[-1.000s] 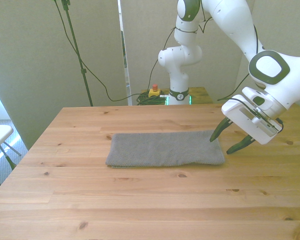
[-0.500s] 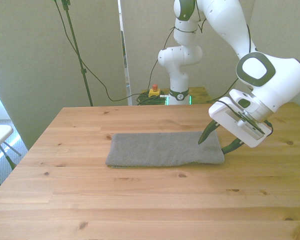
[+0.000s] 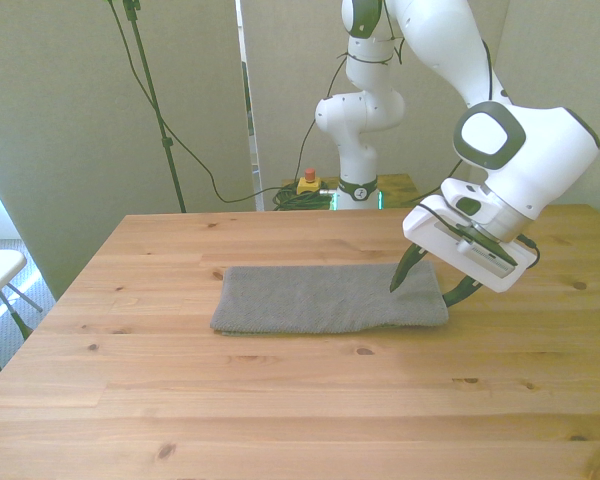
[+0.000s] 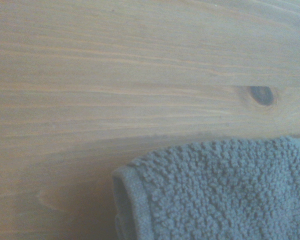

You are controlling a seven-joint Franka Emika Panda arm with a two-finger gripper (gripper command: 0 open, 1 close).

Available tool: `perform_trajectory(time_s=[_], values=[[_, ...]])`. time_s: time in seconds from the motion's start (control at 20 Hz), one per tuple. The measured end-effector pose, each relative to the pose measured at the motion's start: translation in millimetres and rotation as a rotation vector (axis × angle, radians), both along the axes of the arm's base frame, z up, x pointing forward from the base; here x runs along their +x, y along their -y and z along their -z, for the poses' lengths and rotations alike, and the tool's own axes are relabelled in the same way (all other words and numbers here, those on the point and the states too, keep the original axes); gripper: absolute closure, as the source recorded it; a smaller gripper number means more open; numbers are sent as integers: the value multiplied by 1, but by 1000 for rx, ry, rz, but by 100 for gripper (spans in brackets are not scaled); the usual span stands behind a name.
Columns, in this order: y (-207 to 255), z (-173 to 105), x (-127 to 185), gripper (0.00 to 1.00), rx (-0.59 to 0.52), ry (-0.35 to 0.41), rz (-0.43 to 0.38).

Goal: Fold the towel

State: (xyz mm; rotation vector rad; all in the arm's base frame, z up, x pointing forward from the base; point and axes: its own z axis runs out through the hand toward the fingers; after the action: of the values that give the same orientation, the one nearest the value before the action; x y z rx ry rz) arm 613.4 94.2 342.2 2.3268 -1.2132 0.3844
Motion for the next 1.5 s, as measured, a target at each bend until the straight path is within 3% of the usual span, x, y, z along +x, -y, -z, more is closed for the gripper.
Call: perform_trajectory(time_s=[0.55, 1.15, 1.5], values=[[-7, 3, -3, 100, 43, 41, -48], [-10, 9, -9, 100, 51, 37, -61], [14, -22, -28, 100, 89, 63, -39]])
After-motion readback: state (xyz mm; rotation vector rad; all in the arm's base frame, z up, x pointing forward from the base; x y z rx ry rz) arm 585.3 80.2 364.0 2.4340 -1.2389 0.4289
